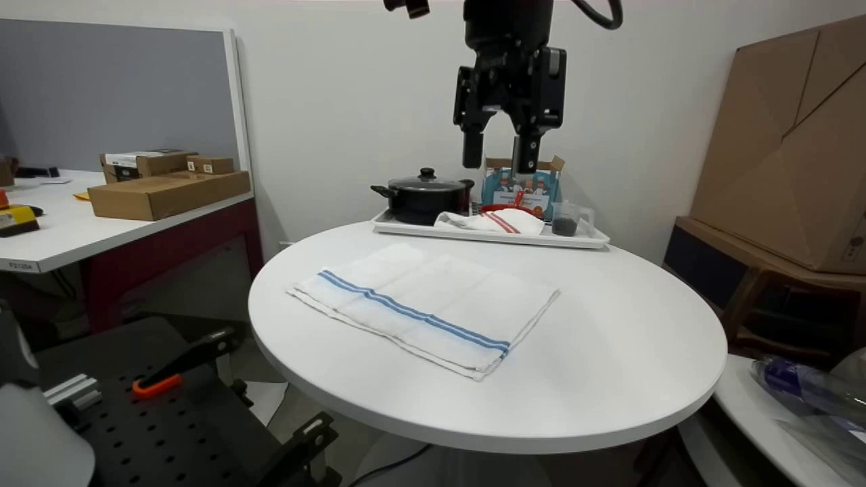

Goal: Fold the towel on the table

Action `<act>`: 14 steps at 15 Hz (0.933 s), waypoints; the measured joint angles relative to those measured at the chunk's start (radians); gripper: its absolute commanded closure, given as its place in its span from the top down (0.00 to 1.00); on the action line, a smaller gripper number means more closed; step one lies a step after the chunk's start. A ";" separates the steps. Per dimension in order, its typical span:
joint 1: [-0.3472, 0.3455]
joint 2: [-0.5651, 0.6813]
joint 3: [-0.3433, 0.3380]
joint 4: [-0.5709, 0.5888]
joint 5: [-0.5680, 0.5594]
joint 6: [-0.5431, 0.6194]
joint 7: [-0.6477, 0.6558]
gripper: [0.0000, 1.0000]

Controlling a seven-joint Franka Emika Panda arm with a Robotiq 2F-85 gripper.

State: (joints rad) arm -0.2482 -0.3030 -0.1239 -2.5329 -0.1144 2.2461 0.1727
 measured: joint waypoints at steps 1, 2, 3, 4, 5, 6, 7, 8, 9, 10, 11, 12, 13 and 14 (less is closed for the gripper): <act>0.000 0.017 0.000 0.000 0.000 0.018 0.002 1.00; 0.000 0.032 0.000 0.000 0.000 0.036 0.002 1.00; 0.000 0.047 0.000 0.000 0.000 0.057 0.004 1.00; 0.000 0.061 0.000 0.000 0.000 0.076 0.008 1.00; 0.000 0.075 0.000 -0.001 0.000 0.095 0.013 1.00; 0.000 0.090 0.000 -0.001 0.000 0.113 0.017 1.00; 0.000 0.105 0.000 -0.001 0.000 0.131 0.020 1.00; 0.000 0.121 -0.001 -0.002 0.000 0.149 0.022 1.00; 0.000 0.138 -0.001 -0.002 0.000 0.166 0.022 1.00; 0.000 0.155 -0.003 -0.002 0.000 0.183 0.022 1.00; 0.000 0.172 -0.004 -0.001 0.000 0.201 0.022 1.00; 0.000 0.190 -0.006 -0.001 0.000 0.219 0.022 1.00; 0.000 0.209 -0.009 0.000 0.000 0.235 0.021 1.00; 0.000 0.228 -0.014 0.002 0.000 0.253 0.021 1.00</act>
State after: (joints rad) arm -0.2478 -0.0748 -0.1377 -2.5312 -0.1144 2.4987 0.1940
